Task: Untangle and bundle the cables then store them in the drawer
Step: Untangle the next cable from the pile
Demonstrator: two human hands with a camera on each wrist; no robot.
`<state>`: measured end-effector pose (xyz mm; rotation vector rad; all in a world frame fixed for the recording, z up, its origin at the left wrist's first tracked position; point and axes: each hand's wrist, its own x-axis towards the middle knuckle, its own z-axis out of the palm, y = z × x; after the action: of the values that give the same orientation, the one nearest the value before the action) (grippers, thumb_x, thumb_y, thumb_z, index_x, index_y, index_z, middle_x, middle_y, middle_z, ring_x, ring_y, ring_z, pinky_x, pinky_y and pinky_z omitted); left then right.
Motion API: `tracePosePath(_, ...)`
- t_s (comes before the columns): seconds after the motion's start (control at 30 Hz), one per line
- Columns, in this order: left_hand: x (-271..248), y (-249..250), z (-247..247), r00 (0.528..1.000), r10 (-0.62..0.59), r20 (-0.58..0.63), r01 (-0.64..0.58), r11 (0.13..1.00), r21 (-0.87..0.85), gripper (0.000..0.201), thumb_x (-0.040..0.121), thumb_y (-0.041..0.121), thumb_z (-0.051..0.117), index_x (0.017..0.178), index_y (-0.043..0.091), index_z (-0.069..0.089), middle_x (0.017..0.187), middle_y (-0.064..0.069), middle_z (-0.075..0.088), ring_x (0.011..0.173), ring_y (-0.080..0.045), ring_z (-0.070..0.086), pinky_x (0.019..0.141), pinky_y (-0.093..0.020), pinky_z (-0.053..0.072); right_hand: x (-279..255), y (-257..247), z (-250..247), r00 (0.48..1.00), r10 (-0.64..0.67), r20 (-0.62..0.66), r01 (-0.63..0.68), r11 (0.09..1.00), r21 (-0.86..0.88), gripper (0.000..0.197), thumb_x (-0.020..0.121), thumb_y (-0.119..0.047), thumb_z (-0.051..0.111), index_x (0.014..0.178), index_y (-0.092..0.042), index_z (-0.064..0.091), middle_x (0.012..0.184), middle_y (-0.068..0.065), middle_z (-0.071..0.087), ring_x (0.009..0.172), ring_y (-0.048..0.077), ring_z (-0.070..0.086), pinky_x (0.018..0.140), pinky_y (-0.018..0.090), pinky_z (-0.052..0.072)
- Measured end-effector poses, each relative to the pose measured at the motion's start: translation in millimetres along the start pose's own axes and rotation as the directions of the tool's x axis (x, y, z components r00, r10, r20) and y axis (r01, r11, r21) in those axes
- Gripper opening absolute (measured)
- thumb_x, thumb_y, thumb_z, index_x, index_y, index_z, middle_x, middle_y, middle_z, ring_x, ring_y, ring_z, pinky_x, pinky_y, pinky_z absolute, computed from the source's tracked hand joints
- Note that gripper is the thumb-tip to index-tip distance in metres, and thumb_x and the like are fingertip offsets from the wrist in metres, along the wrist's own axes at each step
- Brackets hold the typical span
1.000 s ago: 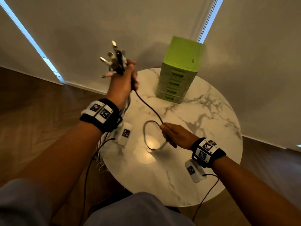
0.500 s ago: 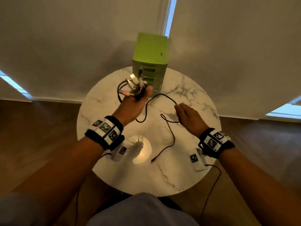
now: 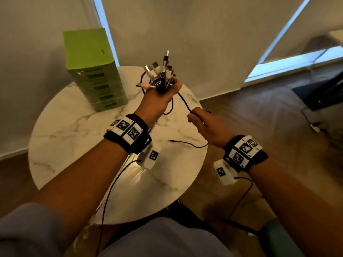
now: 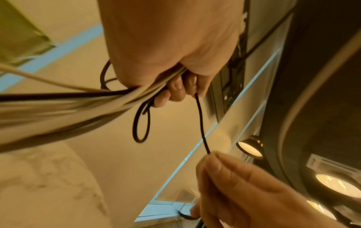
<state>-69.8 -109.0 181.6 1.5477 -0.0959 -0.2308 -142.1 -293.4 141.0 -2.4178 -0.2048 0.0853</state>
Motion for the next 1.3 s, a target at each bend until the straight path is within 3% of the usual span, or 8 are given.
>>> tracePosePath(0.03,3,3,8,1.0,0.025,0.016,-0.025,0.999,0.026,0.009,0.088,0.04,0.075,0.095,0.034,0.072,0.113,-0.011,0.06,0.067,0.0,0.053,0.077,-0.026,0.045,-6,16,-6,0.998,0.056,-0.018,-0.057,0.998,-0.038,0.029,0.106,-0.033,0.039,0.098,-0.012,0.057,0.076,-0.019,0.053,0.069,-0.005,0.055,0.065,0.006,0.037)
tracePosePath(0.27,12,2,46,0.986,0.144,0.082,-0.155,0.977,0.144,0.075,0.091,0.064,0.057,0.127,-0.001,0.063,0.125,-0.023,0.066,0.119,-0.036,0.062,0.102,-0.048,0.049,-65,103,-31,0.958,0.279,-0.065,-0.283,0.958,-0.051,0.025,0.106,-0.04,0.033,0.085,-0.037,0.047,0.083,-0.017,0.053,0.076,-0.007,0.053,0.07,0.014,0.037)
tracePosePath(0.37,11,-9,64,0.993,0.067,0.098,-0.081,0.986,0.145,0.053,0.096,0.046,0.065,0.117,-0.003,0.064,0.12,-0.031,0.061,0.111,-0.04,0.054,0.09,-0.05,0.046,-81,125,-31,0.926,0.369,-0.078,-0.373,0.927,-0.046,0.031,0.104,-0.047,0.03,0.084,-0.036,0.05,0.083,-0.011,0.056,0.077,0.008,0.056,0.07,0.026,0.043)
tracePosePath(0.47,8,-28,79,0.989,-0.055,0.139,0.037,0.99,0.134,0.038,0.088,0.055,0.069,0.085,0.017,0.069,0.064,-0.013,0.058,0.056,-0.033,0.049,0.055,-0.048,0.033,-89,145,-17,0.897,0.442,0.012,-0.441,0.896,-0.054,0.034,0.103,-0.051,0.03,0.087,-0.035,0.054,0.087,-0.011,0.059,0.084,0.012,0.058,0.082,0.035,0.046)
tracePosePath(0.7,11,-61,96,0.939,-0.165,0.301,0.114,0.977,0.18,0.032,0.087,0.061,0.06,0.1,0.036,0.076,0.065,0.002,0.032,0.056,-0.014,0.03,0.055,-0.031,0.025,-48,87,13,0.972,0.234,0.025,-0.236,0.967,0.101,0.058,0.096,-0.03,0.062,0.146,-0.014,0.038,0.136,0.007,0.055,0.125,0.018,0.051,0.105,0.033,0.042)
tracePosePath(1.0,33,-43,43,0.987,-0.108,0.117,0.101,0.993,0.064,0.032,0.101,0.045,0.056,0.097,0.019,0.073,0.058,0.012,0.037,0.05,-0.009,0.028,0.049,-0.025,0.024,-9,69,1,0.958,0.209,-0.197,-0.126,0.922,0.365,0.028,0.105,-0.043,0.035,0.118,-0.022,0.049,0.076,-0.019,0.059,0.061,0.009,0.057,0.057,0.038,0.056)
tracePosePath(1.17,27,-21,9,0.994,-0.103,0.029,0.105,0.987,-0.119,0.032,0.104,0.034,0.053,0.083,0.013,0.062,0.056,0.006,0.032,0.048,-0.009,0.023,0.052,-0.029,0.014,-13,120,8,0.921,0.381,0.075,-0.384,0.923,0.024,0.032,0.107,-0.029,0.037,0.107,-0.015,0.066,0.088,0.001,0.065,0.084,0.022,0.06,0.086,0.037,0.047)
tracePosePath(1.3,18,-18,-1,0.994,-0.11,0.025,0.113,0.972,-0.205,0.032,0.103,0.037,0.055,0.082,0.013,0.059,0.058,0.006,0.037,0.047,-0.009,0.024,0.052,-0.03,0.015,-14,112,39,0.925,0.269,0.269,-0.252,0.963,-0.093,0.045,0.1,-0.014,0.053,0.144,-0.009,0.042,0.136,0.022,0.053,0.126,0.036,0.05,0.112,0.039,0.035)
